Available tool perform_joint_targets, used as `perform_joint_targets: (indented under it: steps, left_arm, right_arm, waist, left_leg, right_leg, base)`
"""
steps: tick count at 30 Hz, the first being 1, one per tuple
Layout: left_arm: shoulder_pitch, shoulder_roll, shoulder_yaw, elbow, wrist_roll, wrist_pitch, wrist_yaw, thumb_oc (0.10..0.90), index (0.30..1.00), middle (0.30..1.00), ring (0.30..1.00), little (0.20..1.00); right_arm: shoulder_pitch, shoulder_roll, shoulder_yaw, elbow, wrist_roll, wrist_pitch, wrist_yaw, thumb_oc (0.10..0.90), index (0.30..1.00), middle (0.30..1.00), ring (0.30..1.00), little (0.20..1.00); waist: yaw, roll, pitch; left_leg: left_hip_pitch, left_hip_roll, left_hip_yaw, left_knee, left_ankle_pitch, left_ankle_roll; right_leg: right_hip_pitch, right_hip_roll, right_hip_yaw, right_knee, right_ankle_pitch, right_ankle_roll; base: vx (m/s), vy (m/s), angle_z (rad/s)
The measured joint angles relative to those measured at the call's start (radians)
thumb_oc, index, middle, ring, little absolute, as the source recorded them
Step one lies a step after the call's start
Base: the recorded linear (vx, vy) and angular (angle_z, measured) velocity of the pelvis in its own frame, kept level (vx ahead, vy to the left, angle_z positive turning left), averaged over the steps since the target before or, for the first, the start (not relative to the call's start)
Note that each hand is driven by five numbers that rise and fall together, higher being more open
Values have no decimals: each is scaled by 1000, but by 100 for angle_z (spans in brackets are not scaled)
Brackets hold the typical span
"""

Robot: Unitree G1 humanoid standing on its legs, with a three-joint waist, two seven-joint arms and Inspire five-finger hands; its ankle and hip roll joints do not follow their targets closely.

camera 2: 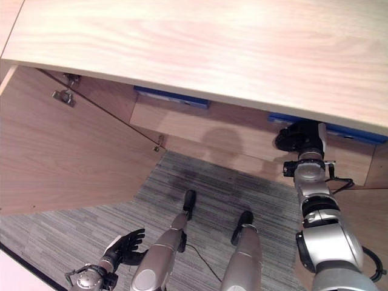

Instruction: Put the empty folder in the office cabinet

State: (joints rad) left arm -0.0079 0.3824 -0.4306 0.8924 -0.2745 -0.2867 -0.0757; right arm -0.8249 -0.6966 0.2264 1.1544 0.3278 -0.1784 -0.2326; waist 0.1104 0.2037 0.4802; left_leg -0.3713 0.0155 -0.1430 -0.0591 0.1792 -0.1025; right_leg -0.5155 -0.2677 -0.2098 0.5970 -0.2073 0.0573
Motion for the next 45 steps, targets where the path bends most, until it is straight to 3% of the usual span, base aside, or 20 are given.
perform_joint_targets:
  steps: [12,15,16,17,21,22,27,28,30,31,33,34,35,37,38,39,40,41,43,45]
  left_arm:
    - [-21,-14,4,5,2,4,2,800,900,900,900,900]
    - [-20,-25,25,17,4,10,2,800,900,900,900,900]
    - [-22,-44,55,43,4,20,3,800,900,900,900,900]
    - [-10,-52,73,56,5,24,5,800,900,900,900,900]
    - [-4,-61,115,110,17,36,10,800,900,900,900,900]
    - [-4,-56,127,128,47,43,20,800,900,900,900,900]
    - [-4,-44,163,159,85,47,20,800,900,900,900,900]
    - [-11,-49,163,155,86,45,19,800,900,900,900,900]
    - [-16,-49,196,150,92,40,17,800,900,900,900,900]
    - [-4,-43,200,154,92,38,23,800,900,900,900,900]
    - [6,-38,222,171,93,47,27,800,900,900,900,900]
    - [19,-65,227,184,94,52,24,800,900,900,900,900]
    - [64,-82,229,196,93,51,21,800,900,900,900,900]
    - [141,-118,259,207,81,53,31,800,900,900,900,900]
    - [159,-115,256,212,81,60,29,800,900,900,900,900]
    - [164,-115,234,247,83,62,27,800,900,900,900,900]
    - [171,-124,225,287,89,69,24,800,900,900,900,900]
    - [175,-122,236,317,97,71,22,800,900,900,900,900]
    - [152,-83,267,352,135,92,24,800,900,900,900,900]
    - [159,-62,260,364,163,114,21,800,900,900,900,900]
  right_arm:
    - [43,-7,-14,-29,28,23,-20,400,300,300,300,300]
    - [174,16,-67,-206,55,25,-19,400,300,300,300,300]
    - [271,39,-83,-327,70,24,-9,800,900,900,900,900]
    - [355,79,-76,-399,70,25,20,800,900,900,900,900]
    - [526,202,-80,-493,94,24,57,800,900,900,900,900]
    - [602,243,-68,-520,106,26,88,800,900,900,900,900]
    - [782,313,-45,-649,108,30,143,800,900,900,900,900]
    - [824,313,-45,-679,108,31,157,800,900,900,900,900]
    - [882,318,-30,-722,108,31,179,800,900,900,900,900]
    - [888,326,-21,-722,107,27,195,800,900,900,900,900]
    - [873,336,-5,-719,107,31,208,800,900,900,900,900]
    - [871,327,-5,-710,107,27,214,800,900,900,900,900]
    - [865,317,-6,-704,107,27,217,800,900,900,900,900]
    - [858,291,-2,-664,106,30,217,800,900,900,900,900]
    - [843,289,1,-640,106,31,214,800,900,900,900,900]
    - [816,274,22,-614,105,31,211,800,900,900,900,900]
    - [778,259,56,-599,105,31,208,800,900,900,900,900]
    - [778,261,72,-601,106,31,211,800,900,900,900,900]
    - [827,258,58,-606,111,31,212,800,900,900,900,900]
    - [859,253,20,-608,117,31,213,800,900,900,900,900]
  waist:
    - [7,1,-3]
    - [0,-3,-5]
    - [-7,-11,-11]
    - [-5,-26,-31]
    - [-27,-72,-76]
    - [-38,-108,-105]
    - [-81,-199,-175]
    - [-85,-199,-182]
    - [-96,-201,-202]
    - [-79,-214,-229]
    - [-56,-229,-266]
    - [-57,-182,-290]
    - [-35,-149,-313]
    - [-15,-99,-346]
    - [9,-110,-340]
    - [16,-117,-345]
    - [14,-143,-339]
    - [1,-173,-336]
    - [-31,-217,-323]
    - [-77,-206,-329]
  left_leg:
    - [19,-9,-1,1,-13,-2]
    - [30,1,0,4,-13,-2]
    - [37,2,1,19,-12,-1]
    - [47,1,7,26,14,30]
    - [101,2,32,19,30,44]
    - [137,2,55,10,21,47]
    - [270,2,64,4,-20,51]
    - [286,4,37,10,-20,51]
    - [284,25,-14,29,-24,37]
    - [275,28,-24,33,-33,35]
    - [269,31,-33,27,-18,11]
    - [262,68,-72,17,-34,-15]
    - [245,84,-73,27,-96,17]
    - [236,121,-92,2,-95,53]
    - [228,134,-114,0,-196,17]
    - [183,95,-105,85,-146,15]
    - [184,40,-71,217,-159,-13]
    - [227,36,-21,297,-208,-41]
    - [352,89,129,459,-254,-97]
    - [449,159,194,476,-249,-126]
  right_leg:
    - [43,-5,-5,-45,25,7]
    - [74,1,-23,-75,29,2]
    - [96,4,-28,-92,35,-2]
    - [109,11,-16,-95,34,17]
    - [178,13,-16,-145,34,34]
    - [215,17,-2,-183,41,45]
    - [383,41,26,-256,56,74]
    - [403,66,78,-224,46,87]
    - [421,166,305,-157,-16,129]
    - [422,163,305,-170,-26,119]
    - [432,169,260,-200,-79,61]
    - [457,194,221,-259,-53,6]
    - [458,225,199,-262,-30,2]
    - [454,270,163,-260,-16,-49]
    - [444,269,137,-279,1,-93]
    - [416,253,101,-276,31,-117]
    - [387,226,89,-300,77,-132]
    - [394,197,61,-353,128,-141]
    - [475,131,-39,-482,199,-126]
    - [523,106,-131,-549,235,-105]
  base:
    - [15,14,2]
    - [47,47,0]
    - [112,60,-15]
    - [114,63,-22]
    - [110,65,-13]
    - [111,54,-26]
    - [-6,-59,-8]
    - [-96,-127,74]
    - [-92,-193,75]
    - [-121,-284,22]
    - [-77,-184,18]
    - [-134,-201,45]
    - [-209,-262,55]
    - [-271,-139,56]
    - [-378,-55,76]
    - [-511,-74,61]
    - [-466,-40,68]
    - [-470,-35,85]
    - [-306,52,136]
    - [-184,102,135]
